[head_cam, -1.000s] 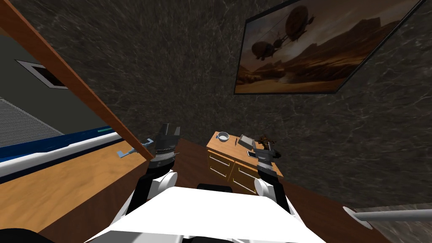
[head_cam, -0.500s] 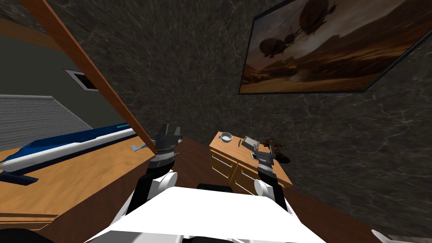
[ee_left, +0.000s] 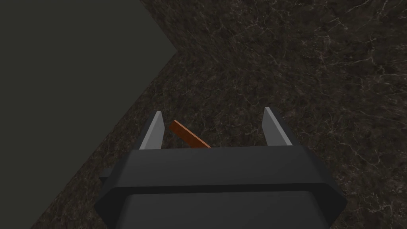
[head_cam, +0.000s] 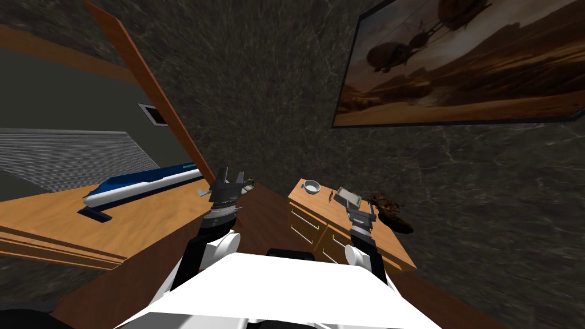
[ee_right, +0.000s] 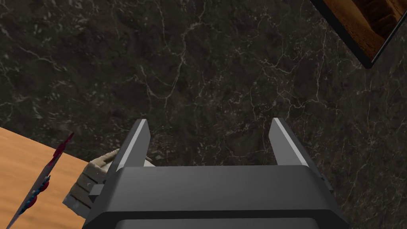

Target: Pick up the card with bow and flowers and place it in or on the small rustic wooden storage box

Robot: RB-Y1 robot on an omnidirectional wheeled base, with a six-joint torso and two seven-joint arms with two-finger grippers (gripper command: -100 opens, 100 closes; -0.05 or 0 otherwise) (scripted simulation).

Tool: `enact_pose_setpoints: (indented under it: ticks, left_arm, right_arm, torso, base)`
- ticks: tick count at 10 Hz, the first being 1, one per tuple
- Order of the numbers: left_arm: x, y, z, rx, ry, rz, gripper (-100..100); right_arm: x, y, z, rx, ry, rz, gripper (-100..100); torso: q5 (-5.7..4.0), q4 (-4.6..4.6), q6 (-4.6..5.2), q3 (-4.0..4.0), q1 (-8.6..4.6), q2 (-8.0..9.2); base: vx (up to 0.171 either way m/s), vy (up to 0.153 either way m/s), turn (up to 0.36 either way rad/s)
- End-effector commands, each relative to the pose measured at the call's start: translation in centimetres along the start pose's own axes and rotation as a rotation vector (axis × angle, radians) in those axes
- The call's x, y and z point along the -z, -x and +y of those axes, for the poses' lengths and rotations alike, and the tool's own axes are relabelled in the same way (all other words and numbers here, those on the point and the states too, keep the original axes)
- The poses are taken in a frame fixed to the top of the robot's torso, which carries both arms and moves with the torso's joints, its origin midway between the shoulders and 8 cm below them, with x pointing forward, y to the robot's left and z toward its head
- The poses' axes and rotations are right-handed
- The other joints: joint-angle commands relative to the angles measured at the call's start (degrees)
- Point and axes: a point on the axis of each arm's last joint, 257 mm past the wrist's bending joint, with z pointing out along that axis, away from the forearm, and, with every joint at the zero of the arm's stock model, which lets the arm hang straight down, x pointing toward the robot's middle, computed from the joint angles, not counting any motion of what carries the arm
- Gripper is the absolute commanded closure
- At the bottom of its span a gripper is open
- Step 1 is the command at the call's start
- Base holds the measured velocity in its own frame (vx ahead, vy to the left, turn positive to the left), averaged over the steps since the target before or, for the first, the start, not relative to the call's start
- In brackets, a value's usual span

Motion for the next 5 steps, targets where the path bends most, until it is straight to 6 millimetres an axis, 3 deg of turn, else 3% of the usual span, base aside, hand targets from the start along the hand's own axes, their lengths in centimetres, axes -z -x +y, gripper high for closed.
enact_pose_setpoints:
  ticks: [1, 5]
  left_arm:
    - [0.0, 0.0, 0.0, 0.000, 0.000, 0.000, 0]
    - [0.0, 0.0, 0.0, 0.000, 0.000, 0.000, 0]
  right_arm:
    - [0.2, 1.1, -0.4, -0.002, -0.009, -0.020, -100]
    - [1.0, 5.0, -0.5, -0.077, 0.008, -0.097, -100]
  torso:
    - [0.00, 0.00, 0.00, 0.00, 0.00, 0.00]
    - [0.00, 0.00, -0.03, -0.01, 0.00, -0.02]
  base:
    - [-0.001, 0.002, -0.017]
    - [0.000, 0.007, 0.144]
